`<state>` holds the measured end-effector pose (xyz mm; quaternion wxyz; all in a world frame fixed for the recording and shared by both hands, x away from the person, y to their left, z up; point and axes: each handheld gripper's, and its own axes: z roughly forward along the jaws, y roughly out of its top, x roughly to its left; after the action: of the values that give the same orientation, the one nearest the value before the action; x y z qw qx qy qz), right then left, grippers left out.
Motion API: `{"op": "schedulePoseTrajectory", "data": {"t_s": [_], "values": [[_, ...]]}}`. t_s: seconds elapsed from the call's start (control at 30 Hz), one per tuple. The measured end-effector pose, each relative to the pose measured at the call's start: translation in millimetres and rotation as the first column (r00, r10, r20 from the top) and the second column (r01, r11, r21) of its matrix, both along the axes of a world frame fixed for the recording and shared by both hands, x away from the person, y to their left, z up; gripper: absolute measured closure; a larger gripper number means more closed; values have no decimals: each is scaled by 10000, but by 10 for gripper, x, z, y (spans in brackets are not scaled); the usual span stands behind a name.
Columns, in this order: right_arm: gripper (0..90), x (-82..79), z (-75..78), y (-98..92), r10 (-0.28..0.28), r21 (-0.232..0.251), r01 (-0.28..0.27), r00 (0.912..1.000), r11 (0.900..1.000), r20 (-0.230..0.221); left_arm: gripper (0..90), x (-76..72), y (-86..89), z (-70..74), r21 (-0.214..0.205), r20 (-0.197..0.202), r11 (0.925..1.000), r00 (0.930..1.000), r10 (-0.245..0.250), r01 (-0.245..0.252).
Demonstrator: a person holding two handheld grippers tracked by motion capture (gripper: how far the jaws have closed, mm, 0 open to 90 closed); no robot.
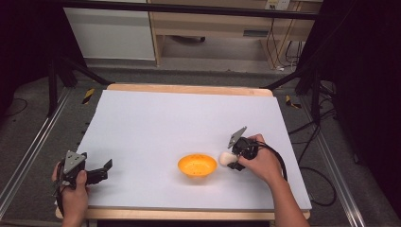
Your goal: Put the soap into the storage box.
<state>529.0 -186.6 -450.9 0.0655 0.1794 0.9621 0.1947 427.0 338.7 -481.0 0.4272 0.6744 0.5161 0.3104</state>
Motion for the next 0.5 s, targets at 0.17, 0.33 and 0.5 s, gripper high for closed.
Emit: {"op": "schedulePoseTrajectory", "data": {"t_s": [0.17,0.33,0.5], "values": [[462,26,-41,-19,239,142,-236,9994,9996,-269,0,-1,0,0,6,0,10000,10000,-8,8],[484,3,-44,-23,153,197,-149,9997,9997,-204,1,1,-3,0,56,-18,10000,10000,-24,24],[490,-11,-43,-24,189,245,-186,9998,9995,-112,1,0,-4,1,69,-13,10000,10000,-19,19]]}}
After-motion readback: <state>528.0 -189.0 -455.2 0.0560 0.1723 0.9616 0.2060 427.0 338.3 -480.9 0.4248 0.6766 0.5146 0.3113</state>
